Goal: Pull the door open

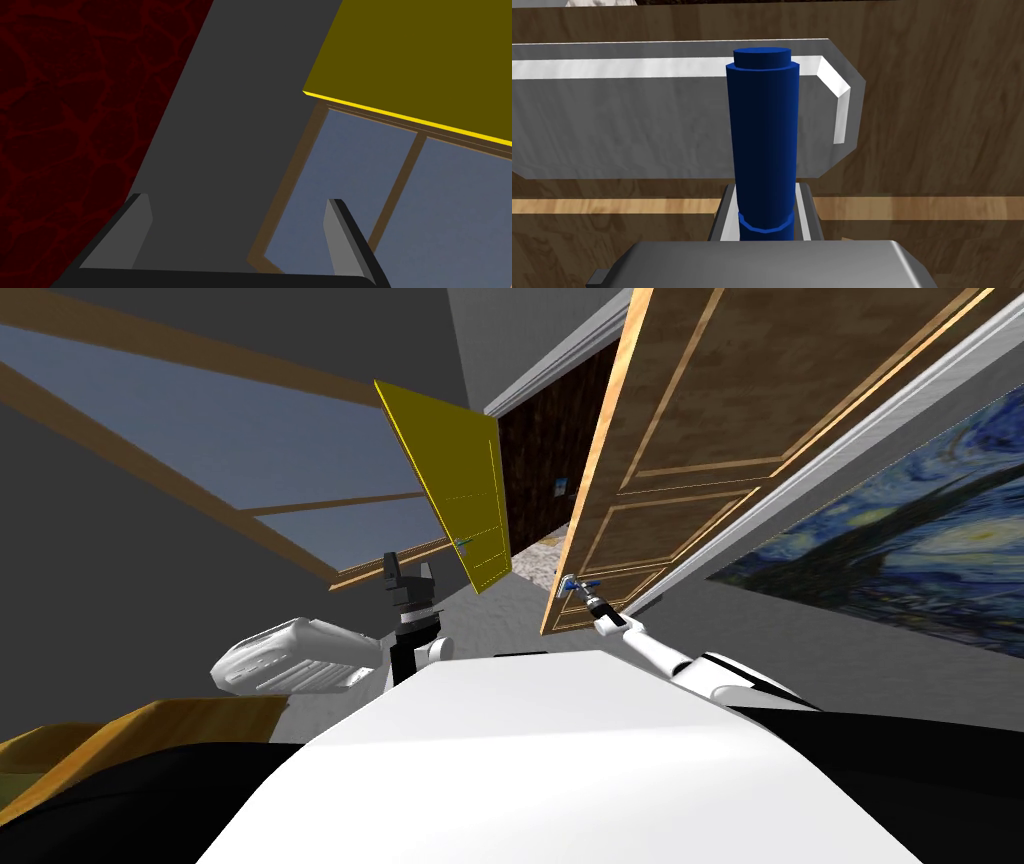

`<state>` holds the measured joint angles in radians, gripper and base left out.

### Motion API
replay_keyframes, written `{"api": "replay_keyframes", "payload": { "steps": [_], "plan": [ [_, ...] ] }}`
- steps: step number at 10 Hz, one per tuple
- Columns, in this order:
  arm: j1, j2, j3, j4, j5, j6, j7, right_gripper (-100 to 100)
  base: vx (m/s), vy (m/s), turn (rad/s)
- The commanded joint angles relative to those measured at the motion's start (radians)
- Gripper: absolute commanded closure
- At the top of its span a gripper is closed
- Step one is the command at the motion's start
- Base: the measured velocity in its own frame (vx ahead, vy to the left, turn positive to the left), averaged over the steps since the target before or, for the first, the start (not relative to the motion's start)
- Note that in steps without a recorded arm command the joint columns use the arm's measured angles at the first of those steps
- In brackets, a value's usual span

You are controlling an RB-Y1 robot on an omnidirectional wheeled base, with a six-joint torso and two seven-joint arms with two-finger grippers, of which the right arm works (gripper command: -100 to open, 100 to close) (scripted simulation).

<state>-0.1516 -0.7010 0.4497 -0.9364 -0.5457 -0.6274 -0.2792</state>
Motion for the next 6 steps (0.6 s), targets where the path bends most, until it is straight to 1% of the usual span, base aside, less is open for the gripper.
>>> {"api": "replay_keyframes", "payload": {
  "steps": [1, 3, 4, 5, 6],
  "plan": [
    [0.012, -0.02, 0.019, -0.01, -0.005, -0.024, -0.012, 100, -0.181, -0.114, 0.127],
    [0.031, -0.057, 0.054, -0.026, -0.014, -0.061, -0.033, 100, -0.192, -0.103, 0.112],
    [0.041, -0.077, 0.073, -0.035, -0.019, -0.08, -0.044, 100, -0.169, -0.135, 0.128],
    [0.046, -0.086, 0.081, -0.039, -0.021, -0.089, -0.049, 100, -0.164, -0.1, 0.092],
    [0.055, -0.104, 0.098, -0.046, -0.026, -0.106, -0.059, 100, -0.158, -0.093, 0.083]
  ]
}}
